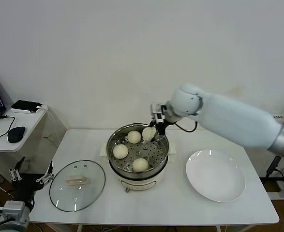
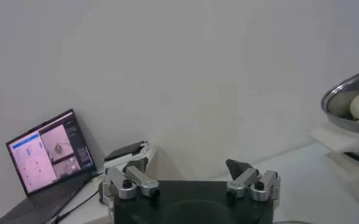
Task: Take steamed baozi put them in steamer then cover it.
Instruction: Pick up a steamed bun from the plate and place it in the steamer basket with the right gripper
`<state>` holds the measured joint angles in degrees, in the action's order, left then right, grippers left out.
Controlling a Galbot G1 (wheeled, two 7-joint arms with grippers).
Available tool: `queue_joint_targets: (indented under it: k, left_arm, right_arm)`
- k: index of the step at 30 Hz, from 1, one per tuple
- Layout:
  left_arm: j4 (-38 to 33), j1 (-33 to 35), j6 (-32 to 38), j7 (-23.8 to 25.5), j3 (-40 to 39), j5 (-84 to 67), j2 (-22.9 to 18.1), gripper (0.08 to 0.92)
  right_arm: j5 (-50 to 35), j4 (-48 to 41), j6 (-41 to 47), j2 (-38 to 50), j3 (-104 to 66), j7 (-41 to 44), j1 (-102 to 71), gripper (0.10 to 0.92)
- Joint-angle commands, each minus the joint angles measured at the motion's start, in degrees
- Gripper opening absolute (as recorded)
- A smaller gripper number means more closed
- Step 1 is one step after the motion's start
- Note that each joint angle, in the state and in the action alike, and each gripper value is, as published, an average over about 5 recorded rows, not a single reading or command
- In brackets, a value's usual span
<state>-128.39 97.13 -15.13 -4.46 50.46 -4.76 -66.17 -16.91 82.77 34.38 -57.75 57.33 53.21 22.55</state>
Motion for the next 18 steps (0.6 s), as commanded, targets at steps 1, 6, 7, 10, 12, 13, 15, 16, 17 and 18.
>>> queue_joint_targets:
  k: [1, 6, 7, 10, 12, 13, 15, 16, 17, 18]
  left_arm:
    - [0.23, 0.1, 0.07, 0.04, 0.34, 0.0, -0.13, 0.823]
    - [0.65, 0.02, 0.13, 0.03, 0.36, -0.03, -0.1, 0.823]
    - [0.74, -0.07, 0.13, 0.03, 0.33, -0.03, -0.08, 0.823]
    - [0.85, -0.35, 0.1, 0.04, 0.19, -0.04, -0.05, 0.823]
    - [0.86, -0.5, 0.07, 0.04, 0.11, -0.05, -0.02, 0.823]
    - [0.87, -0.53, 0.06, 0.04, 0.09, -0.06, 0.0, 0.823]
    - [0.89, -0.56, 0.05, 0.04, 0.05, -0.06, 0.03, 0.823]
    - [0.88, -0.56, 0.06, 0.04, 0.04, -0.05, 0.03, 0.823]
    - [0.86, -0.56, 0.06, 0.04, 0.04, -0.05, 0.02, 0.823]
    - [0.84, -0.55, 0.06, 0.04, 0.04, -0.05, -0.01, 0.823]
  right_arm:
    - [0.37, -5.29, 2.61, -6.64, 2.22, -1.56, -3.86, 0.621]
    - [2.96, -6.32, 2.22, -5.68, 2.35, -0.81, -4.78, 0.62]
    - [3.3, -6.36, 2.17, -5.39, 2.36, -0.71, -4.83, 0.62]
    - [3.75, -6.2, 2.07, -4.58, 2.46, -0.54, -4.91, 0.619]
    - [3.7, -5.86, 2.09, -4.13, 2.46, -0.54, -5.08, 0.619]
    - [3.7, -5.66, 2.11, -3.96, 2.42, -0.54, -5.19, 0.619]
    - [3.87, -5.32, 2.11, -3.68, 2.34, -0.55, -5.43, 0.62]
    - [4.02, -5.25, 2.08, -3.6, 2.31, -0.54, -5.55, 0.621]
    - [4.2, -5.23, 2.03, -3.54, 2.25, -0.51, -5.65, 0.621]
    - [4.4, -5.24, 1.98, -3.49, 2.18, -0.47, -5.77, 0.622]
